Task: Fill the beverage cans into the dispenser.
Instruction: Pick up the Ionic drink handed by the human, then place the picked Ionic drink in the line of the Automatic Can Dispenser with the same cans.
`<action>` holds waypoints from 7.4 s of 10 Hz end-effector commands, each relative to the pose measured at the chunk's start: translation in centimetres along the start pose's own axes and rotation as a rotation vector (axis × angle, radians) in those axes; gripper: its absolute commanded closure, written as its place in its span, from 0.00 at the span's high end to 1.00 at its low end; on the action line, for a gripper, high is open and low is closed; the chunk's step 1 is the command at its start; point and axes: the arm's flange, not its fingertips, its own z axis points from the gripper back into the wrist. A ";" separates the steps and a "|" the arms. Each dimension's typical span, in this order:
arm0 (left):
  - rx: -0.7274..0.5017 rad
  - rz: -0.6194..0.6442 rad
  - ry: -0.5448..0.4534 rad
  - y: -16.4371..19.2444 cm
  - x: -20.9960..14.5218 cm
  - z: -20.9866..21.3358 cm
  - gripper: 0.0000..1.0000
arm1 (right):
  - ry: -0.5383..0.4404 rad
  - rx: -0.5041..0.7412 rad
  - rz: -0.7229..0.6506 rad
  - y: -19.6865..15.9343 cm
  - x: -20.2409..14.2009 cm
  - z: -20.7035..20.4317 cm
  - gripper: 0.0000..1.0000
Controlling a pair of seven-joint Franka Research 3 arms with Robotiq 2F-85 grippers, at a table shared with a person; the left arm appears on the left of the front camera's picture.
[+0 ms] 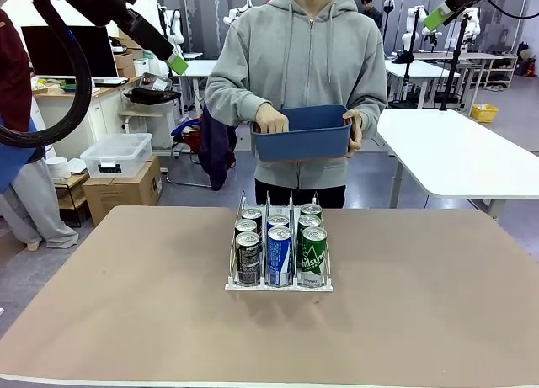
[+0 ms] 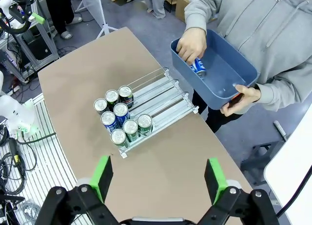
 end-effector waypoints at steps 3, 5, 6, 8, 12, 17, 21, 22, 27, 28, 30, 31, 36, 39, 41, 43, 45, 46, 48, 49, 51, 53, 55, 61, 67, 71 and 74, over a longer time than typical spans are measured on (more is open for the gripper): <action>0.007 -0.003 -0.007 0.2 -0.1 -0.1 1.00 | 0.005 0.000 0.003 0.1 -0.3 0.1 1.00; 0.007 -0.003 -0.007 0.2 -0.1 -0.1 1.00 | 0.005 0.000 0.003 0.1 -0.3 0.1 1.00; 0.007 -0.003 -0.007 0.2 -0.1 -0.1 1.00 | 0.005 0.000 0.003 0.1 -0.3 0.1 1.00; 0.007 -0.003 -0.007 0.2 -0.1 -0.1 1.00 | 0.005 0.000 0.003 0.1 -0.3 0.1 1.00; 0.007 -0.003 -0.007 0.2 -0.1 -0.1 1.00 | 0.005 0.000 0.003 0.1 -0.3 0.1 1.00; 0.007 -0.003 -0.007 0.2 -0.1 -0.1 1.00 | 0.005 0.000 0.003 0.1 -0.3 0.1 1.00; 0.007 -0.003 -0.007 0.2 -0.1 -0.1 1.00 | 0.005 0.000 0.003 0.1 -0.3 0.1 1.00; 0.000 0.000 0.000 0.0 0.0 0.0 1.00 | 0.005 0.000 0.003 0.1 -0.3 0.1 1.00; 0.207 0.018 0.000 0.6 -0.2 -3.0 1.00 | 0.005 0.000 0.003 0.1 -0.3 0.1 1.00; 0.254 0.041 -0.002 0.7 -0.3 -3.7 1.00 | 0.005 0.000 0.003 0.1 -0.3 0.1 1.00; 0.225 0.060 0.012 1.2 -0.4 -5.6 1.00 | 0.005 0.000 0.003 0.1 -0.3 0.1 1.00; 0.225 0.048 0.015 1.4 -0.4 -6.3 1.00 | 0.005 0.000 0.003 0.1 -0.3 0.1 1.00; 0.217 0.088 -0.026 3.4 -0.5 -8.9 1.00 | 0.005 0.000 0.003 0.1 -0.3 0.1 1.00; 0.215 0.112 -0.039 3.6 -0.5 -9.5 1.00 | 0.005 0.000 0.003 0.1 -0.3 0.1 1.00; 0.193 0.094 -0.024 3.5 -0.5 -9.4 1.00 | 0.005 0.000 0.003 0.1 -0.3 0.1 1.00; 0.219 0.084 -0.009 3.3 -0.5 -9.5 1.00 | 0.005 0.000 0.003 0.1 -0.3 0.1 1.00; 0.232 0.112 0.032 3.2 -0.5 -9.0 0.40 | 0.005 0.000 0.003 0.1 -0.3 0.1 1.00; 0.252 0.120 0.041 3.0 -0.6 -8.7 0.00 | 0.005 0.000 0.003 0.1 -0.3 0.1 1.00; 0.284 0.128 0.058 2.8 -0.8 -8.6 0.00 | 0.005 0.000 0.003 0.1 -0.3 0.1 1.00; 0.277 0.132 0.056 2.7 -0.8 -8.5 0.00 | 0.005 0.000 0.003 0.1 -0.3 0.1 1.00; 0.266 0.165 0.073 2.7 -0.9 -8.2 0.00 | 0.005 0.000 0.003 0.1 -0.3 0.1 1.00; 0.274 0.169 0.095 2.8 -0.9 -8.2 0.00 | 0.005 0.000 0.003 0.1 -0.3 0.1 1.00; 0.274 0.163 0.102 2.9 -0.9 -8.2 0.00 | 0.005 0.000 0.003 0.1 -0.3 0.1 1.00; 0.256 0.139 0.074 2.9 -0.8 -8.7 0.01 | 0.005 0.000 0.003 0.1 -0.3 0.1 1.00; 0.256 0.139 0.074 2.9 -0.8 -8.7 0.01 | 0.005 0.000 0.003 0.1 -0.3 0.1 1.00; 0.256 0.139 0.074 2.9 -0.8 -8.7 0.01 | 0.005 0.000 0.003 0.1 -0.3 0.1 1.00; 0.258 0.138 0.084 2.8 -0.8 -8.9 0.57 | 0.005 0.000 0.003 0.1 -0.3 0.1 1.00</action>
